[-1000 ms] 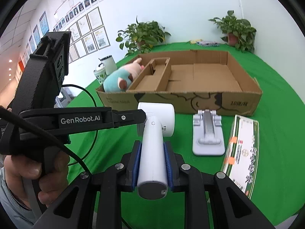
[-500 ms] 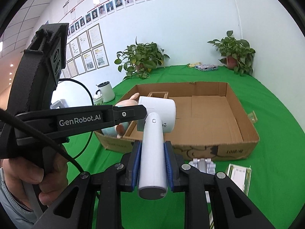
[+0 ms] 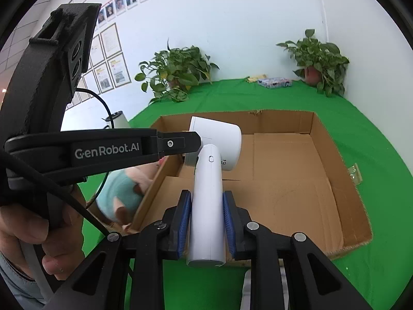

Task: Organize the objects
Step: 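Lower the hair dryer into the large box and open the right tool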

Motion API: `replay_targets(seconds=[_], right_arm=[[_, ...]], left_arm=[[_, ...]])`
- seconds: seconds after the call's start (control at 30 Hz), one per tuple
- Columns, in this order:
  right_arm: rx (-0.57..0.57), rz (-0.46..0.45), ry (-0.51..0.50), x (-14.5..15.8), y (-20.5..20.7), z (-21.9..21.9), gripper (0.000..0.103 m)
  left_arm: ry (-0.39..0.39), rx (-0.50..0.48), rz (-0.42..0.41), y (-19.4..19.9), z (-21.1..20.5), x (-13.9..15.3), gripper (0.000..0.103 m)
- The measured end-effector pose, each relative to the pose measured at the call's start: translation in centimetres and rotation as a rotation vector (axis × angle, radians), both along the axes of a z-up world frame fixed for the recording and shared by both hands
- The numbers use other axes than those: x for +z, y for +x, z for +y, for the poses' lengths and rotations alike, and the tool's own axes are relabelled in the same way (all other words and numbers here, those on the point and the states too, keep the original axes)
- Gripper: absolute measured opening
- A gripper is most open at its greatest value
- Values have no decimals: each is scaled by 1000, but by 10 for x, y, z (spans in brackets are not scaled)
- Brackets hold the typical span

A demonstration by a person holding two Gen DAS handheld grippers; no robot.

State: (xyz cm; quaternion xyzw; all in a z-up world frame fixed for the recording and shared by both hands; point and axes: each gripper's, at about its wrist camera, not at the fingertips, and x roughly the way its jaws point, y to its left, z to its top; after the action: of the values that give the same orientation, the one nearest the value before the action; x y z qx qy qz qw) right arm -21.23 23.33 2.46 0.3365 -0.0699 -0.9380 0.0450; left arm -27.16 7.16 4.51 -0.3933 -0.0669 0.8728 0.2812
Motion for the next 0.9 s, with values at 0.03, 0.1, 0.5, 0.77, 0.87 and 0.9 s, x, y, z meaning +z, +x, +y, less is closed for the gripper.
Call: replay_targets(seconds=[0.03,0.1,0.5,0.77,0.87,0.9], right_arm=[[-5,-15,-7,-6,-10,3,23],[-14,-50,-23,-20,-29,9,23],[-41,-191,-94,-86,-79,33,23],[-19,-268,-132,-110,-81,23,22],[-19,-273,-86,-115,-81,13,22],[-19,-276,-90,-115,-81,13,22]], left_arm=[[-8,-4,-18,-10,2,-7,5],[-27,-10,-40,-25,6,-18,5],[-102,-22,-152,-54,19,-71,5],[-88,-2,-152,-49,10,-68,6],[-42,-2,-125,-42,4,-54,6],[-36,-1,-115,-39,2,-50,6]])
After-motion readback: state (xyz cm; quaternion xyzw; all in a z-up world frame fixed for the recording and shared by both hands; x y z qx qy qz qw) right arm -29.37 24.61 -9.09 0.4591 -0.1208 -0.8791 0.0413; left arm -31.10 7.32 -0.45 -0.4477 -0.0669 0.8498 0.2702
